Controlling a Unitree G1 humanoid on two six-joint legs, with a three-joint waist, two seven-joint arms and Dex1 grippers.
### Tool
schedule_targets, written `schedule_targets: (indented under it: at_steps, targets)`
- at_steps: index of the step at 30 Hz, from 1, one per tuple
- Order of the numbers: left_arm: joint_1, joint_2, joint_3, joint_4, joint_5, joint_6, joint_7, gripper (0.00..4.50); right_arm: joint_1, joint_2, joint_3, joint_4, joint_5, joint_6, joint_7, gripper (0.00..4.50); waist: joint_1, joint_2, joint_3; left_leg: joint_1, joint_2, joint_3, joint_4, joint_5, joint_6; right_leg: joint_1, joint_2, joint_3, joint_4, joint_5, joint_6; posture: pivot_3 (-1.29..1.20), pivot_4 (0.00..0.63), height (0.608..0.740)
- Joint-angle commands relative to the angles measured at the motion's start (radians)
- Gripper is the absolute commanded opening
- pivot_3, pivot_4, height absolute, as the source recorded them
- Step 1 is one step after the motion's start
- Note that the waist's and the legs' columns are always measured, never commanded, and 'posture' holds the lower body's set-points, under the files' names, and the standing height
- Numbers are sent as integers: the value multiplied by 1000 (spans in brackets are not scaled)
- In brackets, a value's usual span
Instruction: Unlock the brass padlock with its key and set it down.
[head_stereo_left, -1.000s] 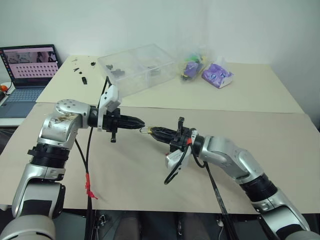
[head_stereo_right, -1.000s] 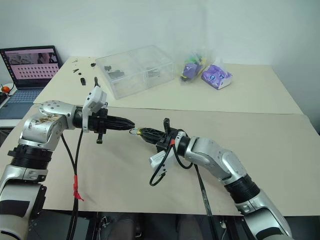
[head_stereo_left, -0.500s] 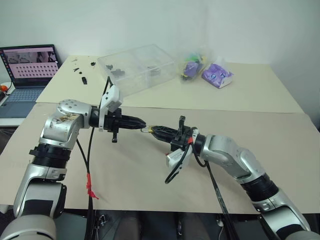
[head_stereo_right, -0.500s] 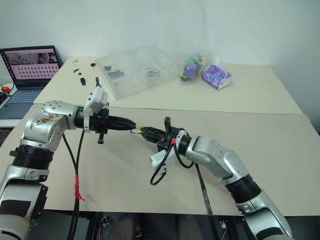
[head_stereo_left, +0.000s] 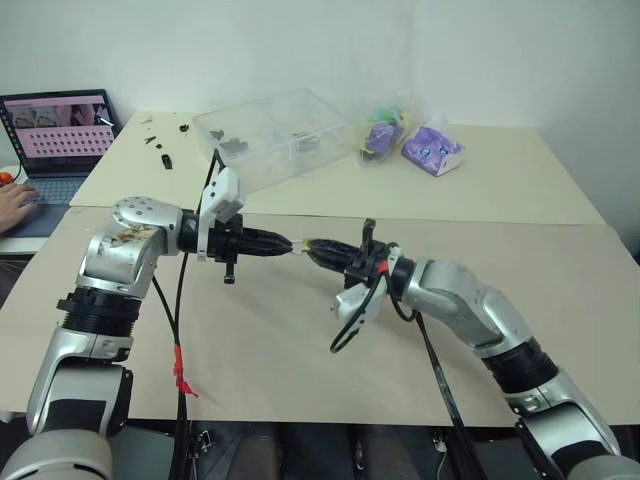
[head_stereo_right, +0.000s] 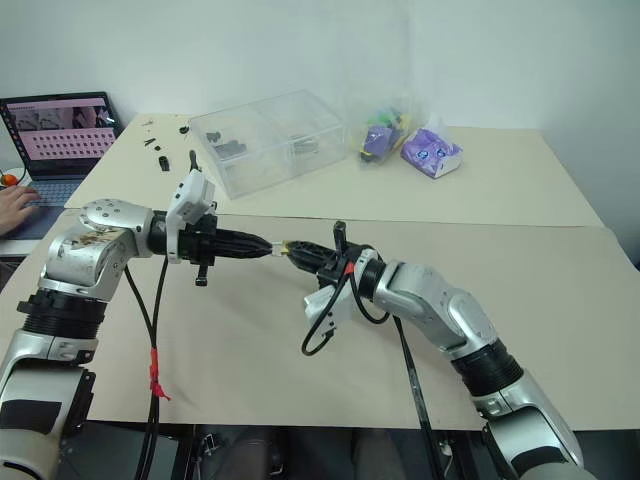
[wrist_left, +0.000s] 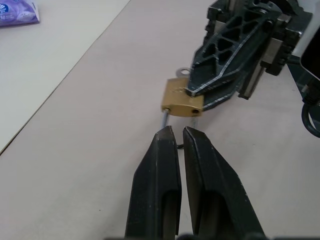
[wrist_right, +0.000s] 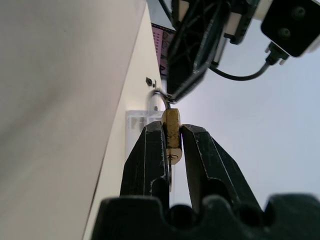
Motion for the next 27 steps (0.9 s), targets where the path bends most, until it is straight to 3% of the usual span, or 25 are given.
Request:
schedule_targets:
  at_steps: [1,16,27]
  targets:
    - [-7,-1,11,-23,1,-14,7,340,-26,3,-43,-33,38,13,-13,81,0,0,0,0,0,0,0,0,0,0,0,0,0,0,0,0,150,726]
    - [-15,-7,12,-35,-8,0,15,340,-8,-3,-35,4,28,16,-21,81,0,0,0,0,0,0,0,0,0,0,0,0,0,0,0,0,150,726]
    - [-27,-13,14,-12,5,-19,30,340,21,23,-21,-89,69,47,44,81,1,0,0,0,0,0,0,0,0,0,0,0,0,0,0,0,150,726]
